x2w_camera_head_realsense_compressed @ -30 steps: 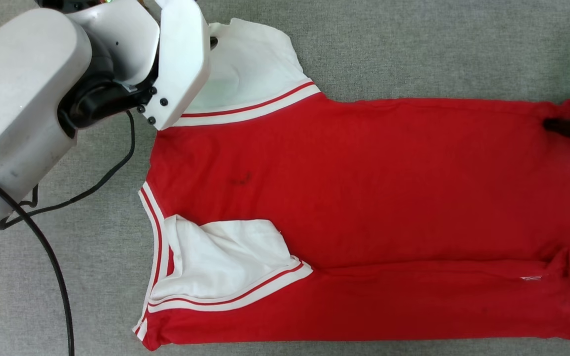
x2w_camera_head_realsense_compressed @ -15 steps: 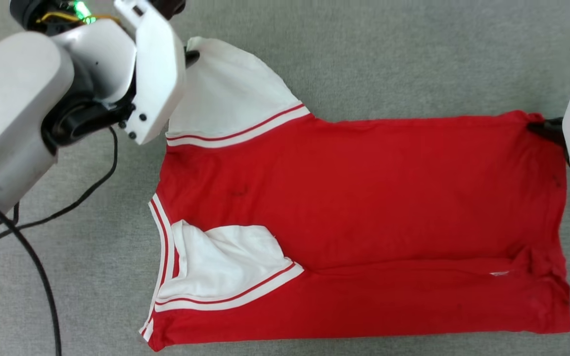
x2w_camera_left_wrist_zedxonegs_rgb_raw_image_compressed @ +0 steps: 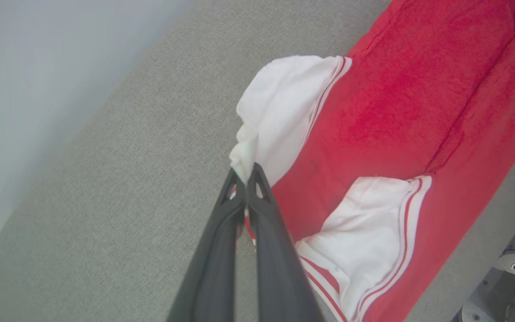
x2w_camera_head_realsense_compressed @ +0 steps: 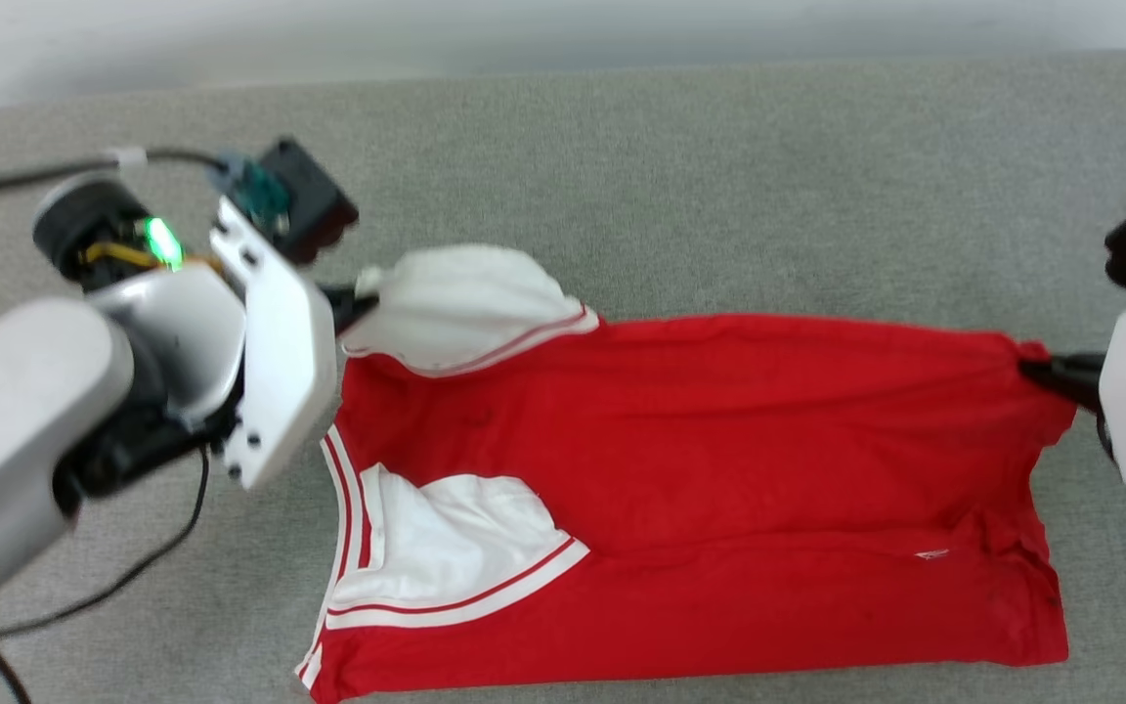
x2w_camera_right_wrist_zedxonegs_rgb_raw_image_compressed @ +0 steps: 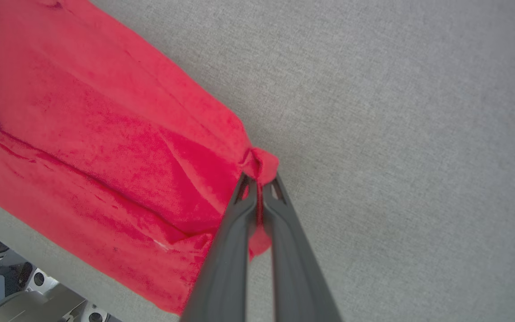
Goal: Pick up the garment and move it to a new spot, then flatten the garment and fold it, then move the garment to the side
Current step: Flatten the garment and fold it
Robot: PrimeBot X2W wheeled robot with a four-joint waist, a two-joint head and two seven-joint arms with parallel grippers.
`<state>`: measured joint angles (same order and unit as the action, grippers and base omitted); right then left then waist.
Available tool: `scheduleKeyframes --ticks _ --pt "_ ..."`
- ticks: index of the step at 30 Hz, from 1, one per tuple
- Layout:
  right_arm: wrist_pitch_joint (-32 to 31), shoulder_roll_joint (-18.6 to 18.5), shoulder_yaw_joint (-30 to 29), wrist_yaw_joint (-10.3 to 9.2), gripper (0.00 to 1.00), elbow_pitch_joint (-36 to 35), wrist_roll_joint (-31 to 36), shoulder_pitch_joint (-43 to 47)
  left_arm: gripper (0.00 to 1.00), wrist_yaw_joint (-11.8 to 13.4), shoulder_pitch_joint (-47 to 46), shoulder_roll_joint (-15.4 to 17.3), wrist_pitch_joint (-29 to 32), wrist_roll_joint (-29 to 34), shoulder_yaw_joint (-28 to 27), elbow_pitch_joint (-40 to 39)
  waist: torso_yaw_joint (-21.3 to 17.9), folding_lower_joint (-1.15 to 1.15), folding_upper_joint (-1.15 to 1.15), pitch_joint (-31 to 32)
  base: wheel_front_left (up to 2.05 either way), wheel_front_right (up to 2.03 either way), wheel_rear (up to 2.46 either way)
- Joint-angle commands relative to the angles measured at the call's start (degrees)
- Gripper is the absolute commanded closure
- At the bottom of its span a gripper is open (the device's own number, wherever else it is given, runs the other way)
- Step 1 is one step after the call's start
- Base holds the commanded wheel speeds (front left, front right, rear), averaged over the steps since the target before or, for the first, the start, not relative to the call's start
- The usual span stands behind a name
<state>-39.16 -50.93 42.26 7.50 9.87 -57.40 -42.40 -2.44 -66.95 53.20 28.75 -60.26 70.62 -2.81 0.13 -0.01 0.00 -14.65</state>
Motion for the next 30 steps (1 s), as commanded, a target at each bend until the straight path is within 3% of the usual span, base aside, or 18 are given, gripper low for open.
scheduleKeyframes --ticks 1,10,12,19,25,26,27,28,29,30 --pt "0.6 -0.5 0.3 -0.02 1.0 -0.3 -0.1 1.5 1.0 0.5 1.6 0.5 -0.3 -0.2 0.4 -0.9 0.1 0.01 0.0 1.2 0.0 0.0 0.0" --pt "5.7 -1.2 1.7 -0.02 1.0 -0.9 -1.3 10.4 1.0 6.1 13.8 7.1 -2.0 -0.7 2.0 -10.4 -0.4 0.01 0.0 4.6 0.0 0.0 0.0" --pt "7.8 -0.1 1.7 -0.02 1.0 -0.3 -2.6 14.9 1.0 8.2 20.7 8.3 -3.2 -1.5 2.3 -12.5 -0.4 0.01 0.0 5.1 0.0 0.0 0.0" --pt "9.8 1.7 1.8 -0.02 1.0 2.2 -1.8 19.8 1.0 10.3 30.5 5.9 -4.9 -1.2 2.6 -10.4 -0.3 0.01 0.0 3.8 0.0 0.0 0.0" --pt "10.0 3.5 2.8 -0.02 1.0 4.8 -0.2 20.8 1.0 9.7 33.6 2.3 -6.3 -1.1 2.6 -5.8 -0.3 0.01 0.0 3.2 0.0 0.0 0.0" --pt "10.6 3.8 2.5 -0.03 1.0 5.0 0.2 20.6 0.95 9.9 33.6 1.9 -6.8 -0.9 2.4 -5.2 -0.3 0.01 0.0 3.3 0.0 0.0 0.0" --pt "11.1 4.0 2.1 -0.03 0.78 5.1 0.2 20.2 0.32 10.0 33.4 1.6 -7.4 -0.6 2.2 -4.8 -0.4 0.01 0.0 3.4 0.0 0.0 0.0" --pt "11.3 4.0 1.9 -0.03 0.56 4.8 0.2 20.0 0.0 10.1 33.2 1.5 -8.2 -0.2 1.9 -4.6 -0.5 0.01 0.0 3.7 0.0 0.0 0.0" --pt "11.7 3.8 1.5 -0.02 0.0 4.3 0.4 19.7 0.0 10.5 33.0 1.5 -9.0 0.1 1.6 -4.5 -0.6 0.01 0.0 4.0 0.0 0.0 0.0" --pt "12.3 3.6 1.0 -0.02 0.0 3.7 0.6 19.3 0.0 10.8 32.8 1.7 -9.7 0.6 1.3 -4.7 -0.7 0.01 0.0 4.3 0.0 0.0 0.0"
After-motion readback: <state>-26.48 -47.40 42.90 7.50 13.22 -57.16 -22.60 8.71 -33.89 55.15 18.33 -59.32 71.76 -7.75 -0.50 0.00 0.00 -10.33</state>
